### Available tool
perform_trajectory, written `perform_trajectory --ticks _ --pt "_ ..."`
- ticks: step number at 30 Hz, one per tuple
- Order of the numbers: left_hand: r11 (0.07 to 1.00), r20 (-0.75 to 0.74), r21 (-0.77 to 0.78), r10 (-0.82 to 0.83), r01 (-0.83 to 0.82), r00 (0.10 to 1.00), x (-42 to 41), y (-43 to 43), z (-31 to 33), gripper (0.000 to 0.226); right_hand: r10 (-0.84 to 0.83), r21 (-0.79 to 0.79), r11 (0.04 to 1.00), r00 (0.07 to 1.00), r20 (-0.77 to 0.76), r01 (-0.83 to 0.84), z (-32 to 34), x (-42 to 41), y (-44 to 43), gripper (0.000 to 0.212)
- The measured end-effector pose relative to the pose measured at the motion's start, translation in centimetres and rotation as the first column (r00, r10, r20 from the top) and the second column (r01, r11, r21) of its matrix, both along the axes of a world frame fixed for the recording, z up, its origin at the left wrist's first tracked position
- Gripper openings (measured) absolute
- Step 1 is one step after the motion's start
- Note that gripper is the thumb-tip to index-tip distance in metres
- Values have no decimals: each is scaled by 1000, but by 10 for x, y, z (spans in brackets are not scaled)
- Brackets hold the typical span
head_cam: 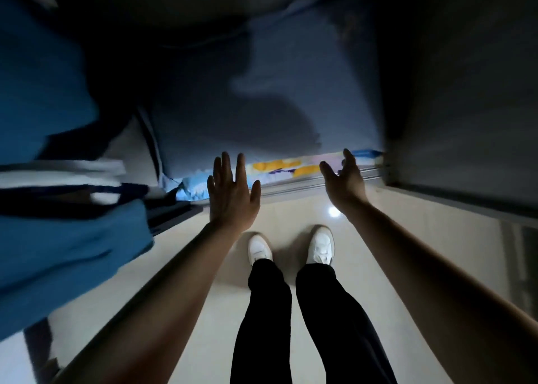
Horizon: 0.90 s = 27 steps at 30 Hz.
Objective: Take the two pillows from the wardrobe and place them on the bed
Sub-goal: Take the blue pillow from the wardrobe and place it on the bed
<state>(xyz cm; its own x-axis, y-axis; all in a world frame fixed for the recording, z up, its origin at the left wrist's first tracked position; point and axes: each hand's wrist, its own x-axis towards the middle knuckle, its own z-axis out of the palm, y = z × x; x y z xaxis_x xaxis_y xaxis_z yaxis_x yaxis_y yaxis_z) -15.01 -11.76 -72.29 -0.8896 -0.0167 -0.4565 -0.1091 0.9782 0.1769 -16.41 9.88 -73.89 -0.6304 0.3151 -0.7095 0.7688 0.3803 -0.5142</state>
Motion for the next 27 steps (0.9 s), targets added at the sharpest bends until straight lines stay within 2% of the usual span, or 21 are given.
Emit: perform_trajectory --ticks 2,6,8,9,10,11,12,13,14,16,18,20,24,27 --pt "996 6 -54 -72 72 997 -5 -6 -52 77 -34 -46 998 999 41 36 -52 2 -13 76" --pt "958 -72 -169 -246 232 967 -35 -16 -133 102 -182 -147 968 974 134 201 -134 -6 -35 88" --pt "940 -74 -197 -298 279 952 -53 -21 -167 111 -260 -117 957 964 52 264 -162 -10 -46 100" --pt "933 -66 -206 -313 294 948 -59 -22 -182 115 -238 -27 971 970 -54 237 -170 -11 -50 106" --pt "928 -55 -215 -322 303 945 -64 -23 -196 118 -146 112 980 974 -172 167 -177 -12 -52 110" --pt "925 -45 -220 -326 309 944 -68 -23 -209 121 15 282 957 961 -275 66 -185 -13 -53 111" --pt "924 -45 -224 -326 308 944 -70 -23 -220 122 217 446 894 918 -333 -50 -193 -15 -51 110" --pt "924 -48 -229 -323 305 945 -73 -23 -230 122 418 575 801 845 -332 -170 -203 -19 -48 109" --pt "921 -54 -243 -326 304 944 -75 -23 -239 121 583 664 688 767 -268 -291 -213 -24 -45 110" --pt "911 -84 -279 -337 303 938 -76 -23 -252 105 750 743 480 658 -72 -466 -233 -37 -38 114" --pt "913 -118 -281 -340 297 933 -78 -23 -260 78 794 785 374 608 5 -495 -244 -45 -34 98" --pt "926 -100 -252 -316 283 944 -80 -20 -262 61 788 808 377 615 -23 -453 -246 -49 -33 73" --pt "932 -4 -231 -287 278 958 -84 -16 -235 56 760 749 423 649 13 -510 -220 -51 -35 67" --pt "927 14 -209 -317 313 948 -91 -19 -186 59 765 701 450 643 17 -554 -176 -59 -35 69"
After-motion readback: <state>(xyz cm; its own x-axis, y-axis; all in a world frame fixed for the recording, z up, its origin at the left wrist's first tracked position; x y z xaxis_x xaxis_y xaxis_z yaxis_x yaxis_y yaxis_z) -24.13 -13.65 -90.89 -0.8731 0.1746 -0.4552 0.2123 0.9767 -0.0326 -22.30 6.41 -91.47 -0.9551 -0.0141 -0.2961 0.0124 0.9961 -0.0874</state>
